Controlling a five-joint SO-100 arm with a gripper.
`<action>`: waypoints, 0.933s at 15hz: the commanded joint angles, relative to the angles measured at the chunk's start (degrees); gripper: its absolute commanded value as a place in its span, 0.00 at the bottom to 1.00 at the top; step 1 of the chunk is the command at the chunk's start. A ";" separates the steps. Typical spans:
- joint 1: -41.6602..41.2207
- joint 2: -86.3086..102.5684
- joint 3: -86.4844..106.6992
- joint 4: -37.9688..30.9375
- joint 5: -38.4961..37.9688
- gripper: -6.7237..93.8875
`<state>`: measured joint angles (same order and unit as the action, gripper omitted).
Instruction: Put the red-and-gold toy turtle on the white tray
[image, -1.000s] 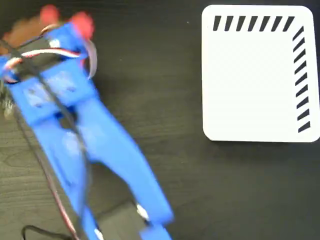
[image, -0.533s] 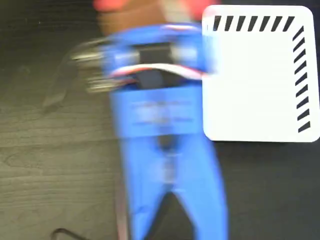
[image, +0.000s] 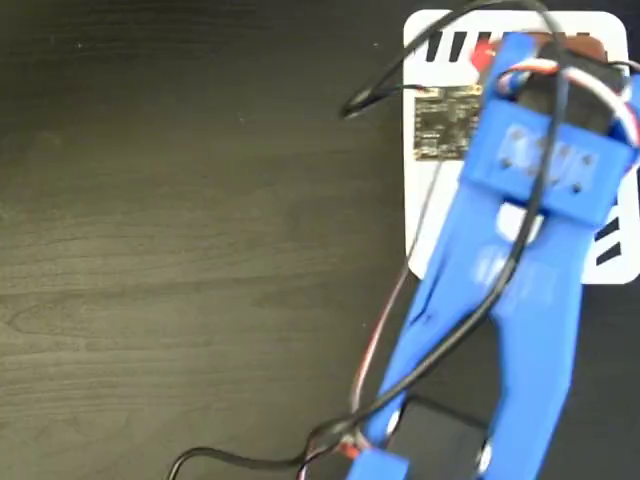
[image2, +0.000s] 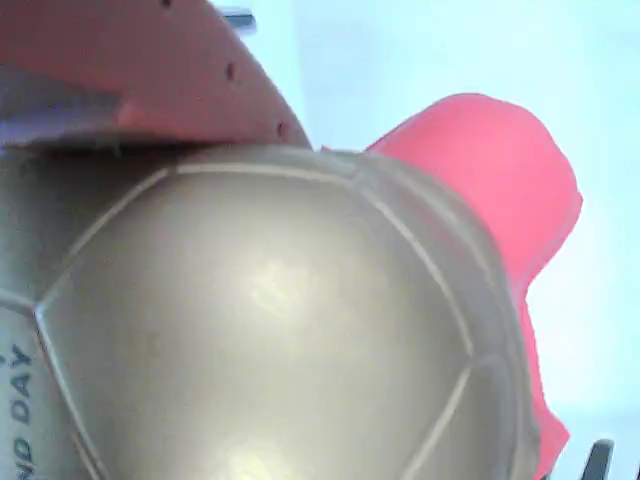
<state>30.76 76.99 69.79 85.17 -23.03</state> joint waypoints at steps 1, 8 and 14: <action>0.79 -0.26 -3.60 -3.34 0.62 0.07; 0.00 -3.08 -1.23 -5.10 0.97 0.07; -1.32 -3.16 5.01 -7.82 1.05 0.07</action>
<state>29.71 71.02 74.79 76.99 -21.80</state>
